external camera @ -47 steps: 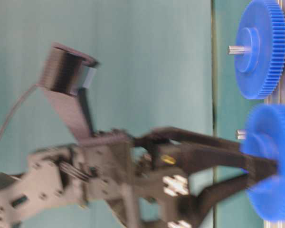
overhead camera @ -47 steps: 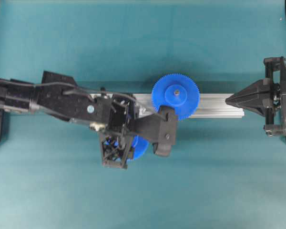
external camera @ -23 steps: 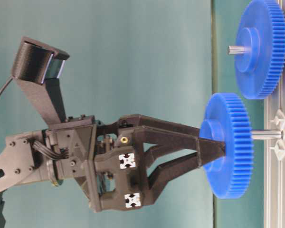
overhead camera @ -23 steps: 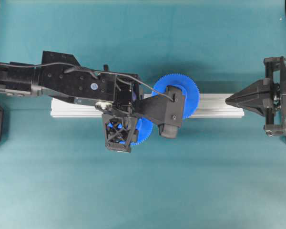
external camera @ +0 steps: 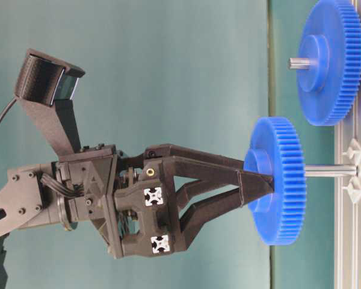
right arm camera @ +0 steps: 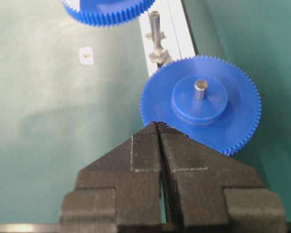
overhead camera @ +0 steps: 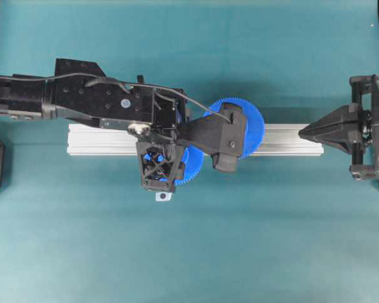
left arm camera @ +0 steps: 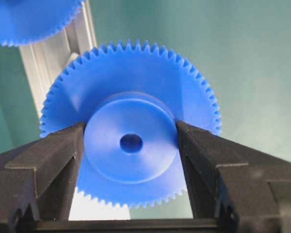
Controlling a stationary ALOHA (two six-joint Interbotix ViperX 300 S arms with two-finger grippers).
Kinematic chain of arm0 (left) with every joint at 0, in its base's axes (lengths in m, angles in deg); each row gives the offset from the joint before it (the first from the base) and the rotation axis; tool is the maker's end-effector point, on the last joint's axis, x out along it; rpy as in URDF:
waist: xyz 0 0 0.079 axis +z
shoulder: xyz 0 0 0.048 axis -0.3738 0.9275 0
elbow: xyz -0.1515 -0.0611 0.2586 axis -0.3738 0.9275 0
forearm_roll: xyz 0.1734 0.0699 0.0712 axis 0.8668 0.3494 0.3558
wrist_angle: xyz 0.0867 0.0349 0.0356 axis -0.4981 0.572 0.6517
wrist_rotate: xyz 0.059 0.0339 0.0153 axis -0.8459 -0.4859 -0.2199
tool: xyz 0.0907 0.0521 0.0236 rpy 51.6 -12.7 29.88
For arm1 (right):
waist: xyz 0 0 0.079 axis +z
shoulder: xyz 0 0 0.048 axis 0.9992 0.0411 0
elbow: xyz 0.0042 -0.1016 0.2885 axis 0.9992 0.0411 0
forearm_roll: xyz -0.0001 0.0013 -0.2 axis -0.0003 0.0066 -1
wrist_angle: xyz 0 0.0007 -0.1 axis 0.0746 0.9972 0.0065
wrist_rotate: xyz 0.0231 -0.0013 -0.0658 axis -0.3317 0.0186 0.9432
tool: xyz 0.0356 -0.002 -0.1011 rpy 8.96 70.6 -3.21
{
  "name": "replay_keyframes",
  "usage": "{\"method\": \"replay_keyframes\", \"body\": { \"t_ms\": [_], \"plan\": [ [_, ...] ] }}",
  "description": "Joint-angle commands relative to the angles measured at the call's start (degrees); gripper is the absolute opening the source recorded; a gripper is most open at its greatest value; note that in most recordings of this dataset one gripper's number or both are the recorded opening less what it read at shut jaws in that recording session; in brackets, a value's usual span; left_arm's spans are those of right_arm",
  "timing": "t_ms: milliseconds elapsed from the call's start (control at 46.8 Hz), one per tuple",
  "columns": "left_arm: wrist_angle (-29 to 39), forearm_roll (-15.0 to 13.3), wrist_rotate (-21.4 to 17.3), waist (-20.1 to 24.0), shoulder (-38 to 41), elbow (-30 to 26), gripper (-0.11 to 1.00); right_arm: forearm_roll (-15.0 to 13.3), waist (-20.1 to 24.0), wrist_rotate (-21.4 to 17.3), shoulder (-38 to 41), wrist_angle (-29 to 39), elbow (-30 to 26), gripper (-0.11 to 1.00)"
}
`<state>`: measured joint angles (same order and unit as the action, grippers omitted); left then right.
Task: Find the location of the shaft and insert the small gear.
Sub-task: 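Lift the small gear and carry it to the empty left shaft, then align the gear's bore over the shaft and lower it on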
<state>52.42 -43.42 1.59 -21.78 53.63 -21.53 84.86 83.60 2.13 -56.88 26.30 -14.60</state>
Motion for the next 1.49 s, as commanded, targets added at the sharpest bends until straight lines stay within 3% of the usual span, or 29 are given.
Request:
{"method": "replay_keyframes", "body": {
  "t_ms": [0, 384, 1473],
  "plan": [
    [-0.18, 0.09, -0.62, 0.88, -2.90, -1.93, 0.63, 0.09, -0.09, -0.62, 0.18, -0.53, -0.62, 0.00],
    [-0.18, 0.09, -2.20, 3.60, -2.37, -2.46, 0.64, 0.09, -0.18, -0.62, 0.18, -0.70, -0.62, 0.00],
    [-0.53, 0.09, -3.25, 4.66, 0.35, -2.72, 0.64, 0.09, -0.18, -0.62, 0.18, -0.62, -0.44, 0.00]
  ]
}}
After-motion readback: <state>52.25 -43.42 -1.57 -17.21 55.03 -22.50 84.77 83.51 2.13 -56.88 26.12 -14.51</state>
